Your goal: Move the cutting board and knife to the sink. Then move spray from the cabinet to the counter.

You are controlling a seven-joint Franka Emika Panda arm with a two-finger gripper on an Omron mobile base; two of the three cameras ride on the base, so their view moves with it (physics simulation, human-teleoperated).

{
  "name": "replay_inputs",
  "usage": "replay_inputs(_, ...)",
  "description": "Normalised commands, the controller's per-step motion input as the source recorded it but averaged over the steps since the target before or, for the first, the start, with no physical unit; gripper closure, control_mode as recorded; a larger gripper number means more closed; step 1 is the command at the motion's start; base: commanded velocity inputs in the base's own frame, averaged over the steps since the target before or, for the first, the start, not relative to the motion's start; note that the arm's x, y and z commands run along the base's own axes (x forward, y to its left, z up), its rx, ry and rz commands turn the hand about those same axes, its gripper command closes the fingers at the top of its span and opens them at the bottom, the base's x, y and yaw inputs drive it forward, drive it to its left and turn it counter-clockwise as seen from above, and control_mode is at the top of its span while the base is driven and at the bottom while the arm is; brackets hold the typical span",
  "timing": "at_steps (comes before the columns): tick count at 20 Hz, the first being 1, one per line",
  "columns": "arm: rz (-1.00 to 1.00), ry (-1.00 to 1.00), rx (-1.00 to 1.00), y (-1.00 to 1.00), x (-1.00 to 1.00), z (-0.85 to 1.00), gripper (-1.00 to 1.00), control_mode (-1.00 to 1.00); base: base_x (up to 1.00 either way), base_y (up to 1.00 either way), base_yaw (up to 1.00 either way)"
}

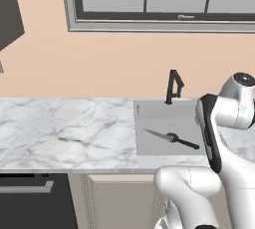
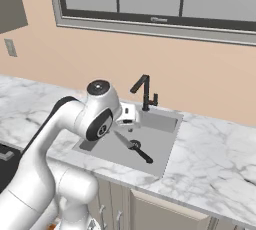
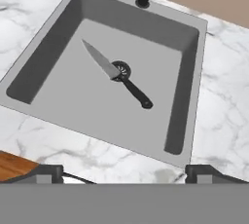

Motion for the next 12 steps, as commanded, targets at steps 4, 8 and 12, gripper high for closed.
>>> replay_inputs(4,-0.07,-0.01,0.02,0.02,-0.1,0.26,-1.0,1.0,-0.38,0.02,-0.01)
replay_inputs(8,0.0,0.0,0.0,0.0,0.0,0.0,-1.0,1.0,-1.0,0.24,-0.08)
replay_inputs(12,0.0,0.0,0.0,0.0,0.0,0.0,-1.0,1.0,-1.0,0.67,-0.02)
